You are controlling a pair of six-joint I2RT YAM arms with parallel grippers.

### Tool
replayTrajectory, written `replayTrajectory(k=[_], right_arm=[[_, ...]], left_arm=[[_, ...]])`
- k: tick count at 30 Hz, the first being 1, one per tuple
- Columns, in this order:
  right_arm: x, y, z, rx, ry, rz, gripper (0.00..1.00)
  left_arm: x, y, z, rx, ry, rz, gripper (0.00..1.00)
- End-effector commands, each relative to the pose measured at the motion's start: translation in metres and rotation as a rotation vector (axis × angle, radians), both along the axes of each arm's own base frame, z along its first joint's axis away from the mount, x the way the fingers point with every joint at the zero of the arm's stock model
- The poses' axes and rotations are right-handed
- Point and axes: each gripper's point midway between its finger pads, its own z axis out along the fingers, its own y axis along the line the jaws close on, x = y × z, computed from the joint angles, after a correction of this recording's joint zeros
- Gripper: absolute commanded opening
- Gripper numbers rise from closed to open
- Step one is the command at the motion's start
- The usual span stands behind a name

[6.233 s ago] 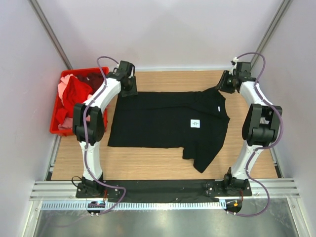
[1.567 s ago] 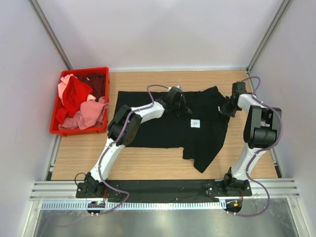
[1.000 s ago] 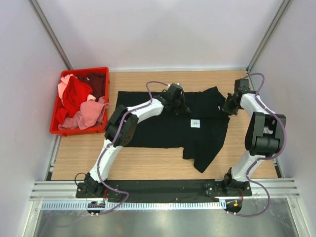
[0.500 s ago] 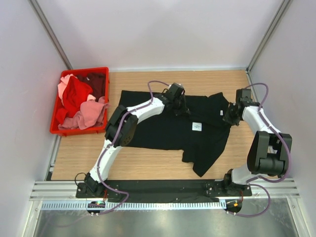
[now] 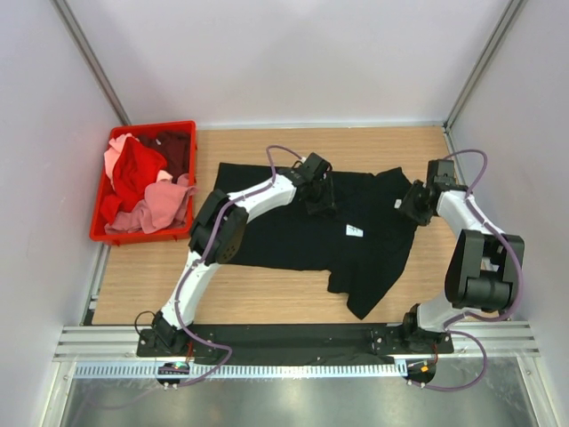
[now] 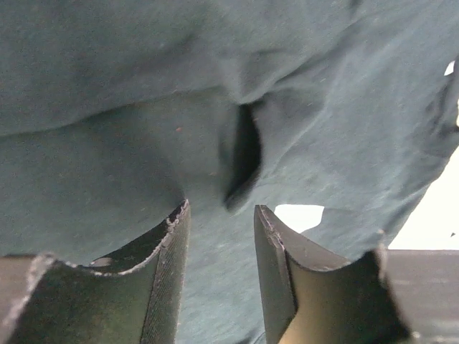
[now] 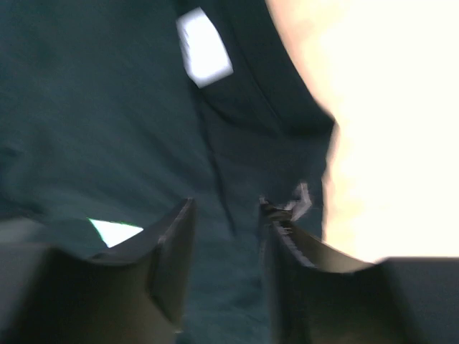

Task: Fold and stack the t-shirts
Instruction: Fold the tshirt

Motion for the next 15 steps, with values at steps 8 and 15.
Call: replayTrajectory(k=[8,15], right_arm=[[0.128,-0.01,0.024,0.19,-0.293,0.123,0.56],[0.177,-0.018,0.009,0.205,-0.344,0.157,0.55]], left_arm=[[0.08,0.093,0.059,0.058,-0.163,0.097,0.45],[0.135,0.168,0.031,0.13,-0.164,0.206,0.45]])
